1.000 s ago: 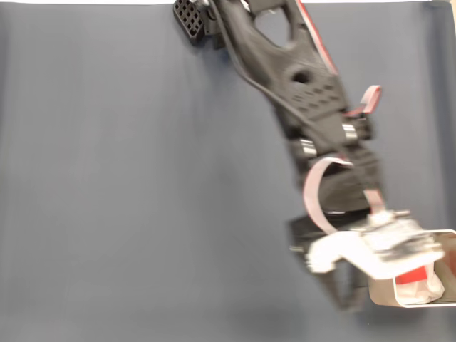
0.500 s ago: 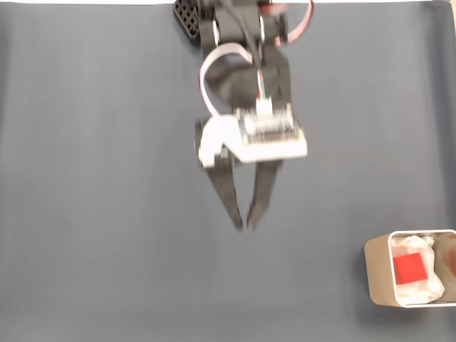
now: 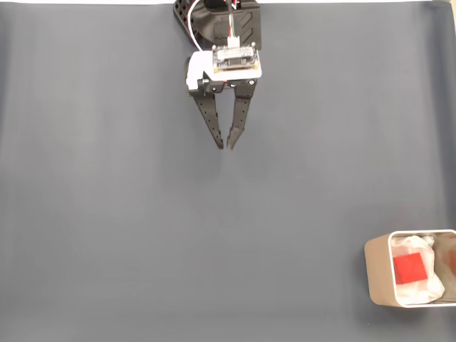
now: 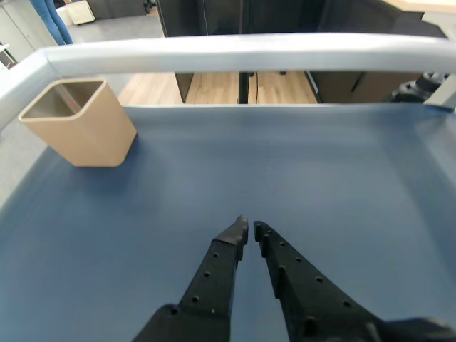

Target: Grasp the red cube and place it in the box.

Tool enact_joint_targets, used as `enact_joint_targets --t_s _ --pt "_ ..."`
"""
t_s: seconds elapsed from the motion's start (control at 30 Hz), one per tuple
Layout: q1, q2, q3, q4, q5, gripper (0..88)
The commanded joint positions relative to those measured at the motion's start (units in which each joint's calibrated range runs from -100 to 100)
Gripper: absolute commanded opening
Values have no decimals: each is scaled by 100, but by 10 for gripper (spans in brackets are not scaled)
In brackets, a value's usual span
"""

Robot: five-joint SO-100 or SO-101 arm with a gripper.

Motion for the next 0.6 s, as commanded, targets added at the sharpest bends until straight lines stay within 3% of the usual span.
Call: enact_joint_targets --t_s 0.0,0.57 --pt "150 -905 619 507 -34 0" --pt "50 -1528 1112 3384 -117 0"
